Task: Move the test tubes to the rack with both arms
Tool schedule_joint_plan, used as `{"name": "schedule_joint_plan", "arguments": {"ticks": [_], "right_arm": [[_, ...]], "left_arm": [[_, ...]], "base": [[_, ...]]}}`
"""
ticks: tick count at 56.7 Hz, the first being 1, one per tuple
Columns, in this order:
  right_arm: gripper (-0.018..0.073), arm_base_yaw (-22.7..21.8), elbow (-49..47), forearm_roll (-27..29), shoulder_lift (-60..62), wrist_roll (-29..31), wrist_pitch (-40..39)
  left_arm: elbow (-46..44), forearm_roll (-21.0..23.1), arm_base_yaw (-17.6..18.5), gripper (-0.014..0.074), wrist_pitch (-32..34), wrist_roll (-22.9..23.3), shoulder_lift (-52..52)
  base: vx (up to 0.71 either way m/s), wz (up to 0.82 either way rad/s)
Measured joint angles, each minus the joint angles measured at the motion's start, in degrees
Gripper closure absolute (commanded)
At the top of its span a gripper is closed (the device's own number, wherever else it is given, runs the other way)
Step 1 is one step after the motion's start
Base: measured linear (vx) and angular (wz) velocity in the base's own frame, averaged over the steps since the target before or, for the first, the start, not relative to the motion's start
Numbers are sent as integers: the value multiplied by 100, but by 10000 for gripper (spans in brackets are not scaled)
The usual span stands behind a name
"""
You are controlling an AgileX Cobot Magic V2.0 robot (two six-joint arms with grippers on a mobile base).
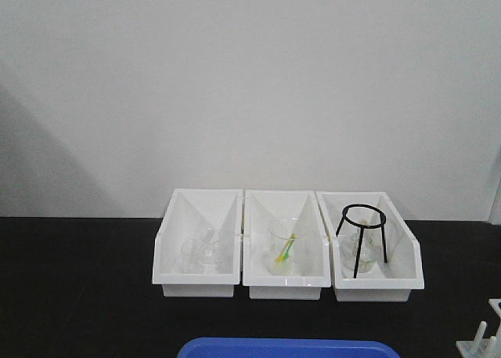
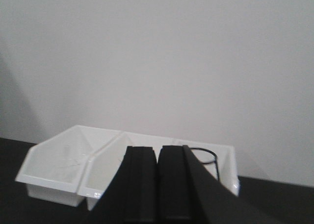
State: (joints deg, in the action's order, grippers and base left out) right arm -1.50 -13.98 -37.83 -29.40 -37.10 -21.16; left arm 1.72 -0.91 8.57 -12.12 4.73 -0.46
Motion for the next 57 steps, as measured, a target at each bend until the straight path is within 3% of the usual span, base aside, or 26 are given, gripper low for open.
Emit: {"name": "schedule_joint_plan", "arguments": {"ticks": [9, 14, 20, 26, 33, 57], "right_arm": [[566, 14, 731, 2368, 610, 2130, 391], [566, 14, 1162, 3062, 1174, 2877, 516], [566, 14, 1523, 3266, 1923, 3188, 922], [566, 14, 1564, 3356, 2777, 3278, 1836], [566, 14, 1566, 3373, 2984, 3303, 2468], [566, 14, 1576, 3373, 3001, 3303, 2599]], "left_arm": [[0, 0, 0, 611, 0, 0, 0], [0, 0, 0, 611, 0, 0, 0], [0, 0, 0, 611, 0, 0, 0], [0, 0, 0, 611, 0, 0, 0], [0, 0, 0, 611, -10, 0, -4], [0, 0, 0, 611, -42, -1, -4]], "base": [[0, 0], [0, 0], [0, 0], [0, 0], [0, 0], [0, 0]]}}
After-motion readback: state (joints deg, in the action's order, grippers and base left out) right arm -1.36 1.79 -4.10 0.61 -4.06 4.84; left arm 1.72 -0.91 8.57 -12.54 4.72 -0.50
